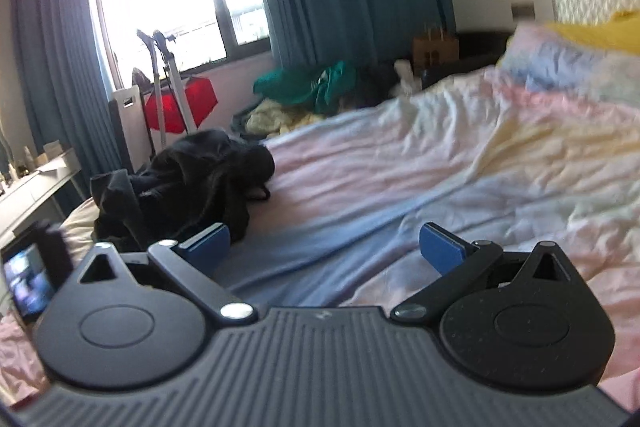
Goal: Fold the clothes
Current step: 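Close the left tool on the ribbed waistband of the black sweatpants, then grasp the waistband with the right tool while the left tool holds it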
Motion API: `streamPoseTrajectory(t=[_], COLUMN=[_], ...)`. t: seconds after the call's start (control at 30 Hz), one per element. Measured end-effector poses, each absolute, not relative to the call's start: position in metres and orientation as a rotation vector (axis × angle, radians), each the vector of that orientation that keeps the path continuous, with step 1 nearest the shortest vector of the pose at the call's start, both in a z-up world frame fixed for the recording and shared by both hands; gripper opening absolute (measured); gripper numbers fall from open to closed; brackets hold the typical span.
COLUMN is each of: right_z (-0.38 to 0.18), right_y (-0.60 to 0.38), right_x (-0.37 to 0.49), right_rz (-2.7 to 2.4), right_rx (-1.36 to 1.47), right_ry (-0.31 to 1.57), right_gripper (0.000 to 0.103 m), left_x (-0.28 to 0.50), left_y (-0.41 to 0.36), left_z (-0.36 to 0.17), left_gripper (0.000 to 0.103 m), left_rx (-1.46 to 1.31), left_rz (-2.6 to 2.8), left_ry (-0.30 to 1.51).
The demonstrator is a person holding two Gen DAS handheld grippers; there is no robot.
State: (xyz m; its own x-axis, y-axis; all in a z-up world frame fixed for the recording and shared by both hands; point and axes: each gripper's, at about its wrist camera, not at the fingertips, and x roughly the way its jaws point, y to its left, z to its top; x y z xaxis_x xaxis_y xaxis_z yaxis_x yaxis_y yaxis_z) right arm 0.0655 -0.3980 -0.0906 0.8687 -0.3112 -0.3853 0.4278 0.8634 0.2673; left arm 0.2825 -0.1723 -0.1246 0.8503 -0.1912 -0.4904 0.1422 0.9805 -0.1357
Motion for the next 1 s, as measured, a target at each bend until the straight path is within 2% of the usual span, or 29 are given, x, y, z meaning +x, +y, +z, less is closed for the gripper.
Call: streamPoseTrajectory(t=[0.1, 0.17, 0.23, 0.33, 0.6, 0.8, 1.0], right_z=[-0.108, -0.118, -0.125, -0.130, -0.114, -0.087, -0.064], right_y=[-0.407, -0.410, -0.412, -0.413, -0.406, -0.391, -0.377], right_x=[0.082, 0.091, 0.098, 0.103, 0.084, 0.067, 0.038], right_rz=[-0.407, -0.408, -0.408, -0.414, -0.415, -0.365, -0.299], right_rx=[0.381, 0.385, 0.374, 0.357, 0.316, 0.267, 0.254], right_ry=[0.392, 0.411, 0.415, 0.410, 0.296, 0.215, 0.177], right_gripper=[0.103, 0.103, 0.103, 0.103, 0.103, 0.103, 0.103], left_x=[0.314, 0.324, 0.326, 0.311, 0.223, 0.153, 0.086], left_y=[-0.185, -0.186, -0.187, -0.181, -0.148, -0.092, 0.003], left_z=[-0.139, -0.142, -0.140, -0.128, -0.042, -0.004, 0.018], left_gripper=[0.050, 0.040, 0.025, 0.013, 0.009, 0.009, 0.009], left_rx=[-0.113, -0.141, -0.138, -0.121, -0.101, -0.102, -0.161], left_rz=[-0.132, -0.093, -0.073, -0.084, -0.093, -0.070, -0.047], left_ry=[0.593, 0.604, 0.598, 0.551, 0.268, 0.240, 0.234])
